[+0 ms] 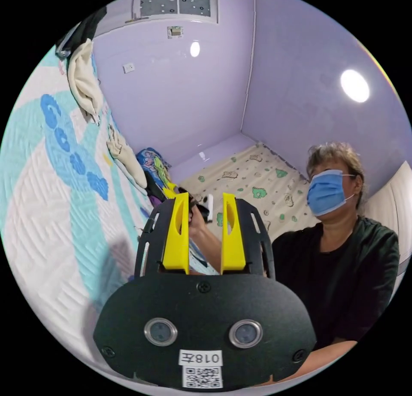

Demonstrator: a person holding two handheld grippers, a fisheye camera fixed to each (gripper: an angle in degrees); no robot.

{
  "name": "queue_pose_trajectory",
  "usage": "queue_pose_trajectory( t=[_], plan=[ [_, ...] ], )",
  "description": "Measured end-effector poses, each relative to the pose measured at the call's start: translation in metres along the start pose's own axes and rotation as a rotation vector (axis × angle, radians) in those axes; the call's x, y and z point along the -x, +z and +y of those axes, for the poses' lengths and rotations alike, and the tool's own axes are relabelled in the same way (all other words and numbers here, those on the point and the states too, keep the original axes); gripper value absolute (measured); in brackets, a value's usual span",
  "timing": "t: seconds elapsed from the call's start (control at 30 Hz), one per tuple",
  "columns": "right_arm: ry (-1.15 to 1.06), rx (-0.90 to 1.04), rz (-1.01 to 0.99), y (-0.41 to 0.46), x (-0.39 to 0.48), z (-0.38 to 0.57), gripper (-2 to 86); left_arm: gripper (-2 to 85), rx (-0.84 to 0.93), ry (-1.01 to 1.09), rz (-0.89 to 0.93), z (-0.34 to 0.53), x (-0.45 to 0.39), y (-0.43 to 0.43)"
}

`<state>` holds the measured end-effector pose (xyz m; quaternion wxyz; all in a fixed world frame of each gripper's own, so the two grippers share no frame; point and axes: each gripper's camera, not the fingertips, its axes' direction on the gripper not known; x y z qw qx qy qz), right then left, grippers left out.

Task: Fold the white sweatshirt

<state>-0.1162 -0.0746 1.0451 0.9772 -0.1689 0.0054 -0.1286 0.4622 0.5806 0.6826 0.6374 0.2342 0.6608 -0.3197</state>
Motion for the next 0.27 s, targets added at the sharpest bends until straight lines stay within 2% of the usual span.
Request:
queue_pose_trajectory(
  t=[0.07,0.13,0.27],
  plan=[
    [-0.040,-0.002,0.099,0.026,0.003,-0.026,11.4,11.3,0.067,-0.012,-0.017,-0.009,0.008,0.004],
    [-0.056,-0.016,0.200,0.049,-0.001,-0.054,11.5,11.3,0.053,-0.054,-0.011,-0.010,0.013,0.001],
    [-0.005,0.006,0.511,0.091,-0.045,-0.113,12.6,10.7,0.111,-0.033,-0.032,-0.020,-0.002,0.014]
  ],
)
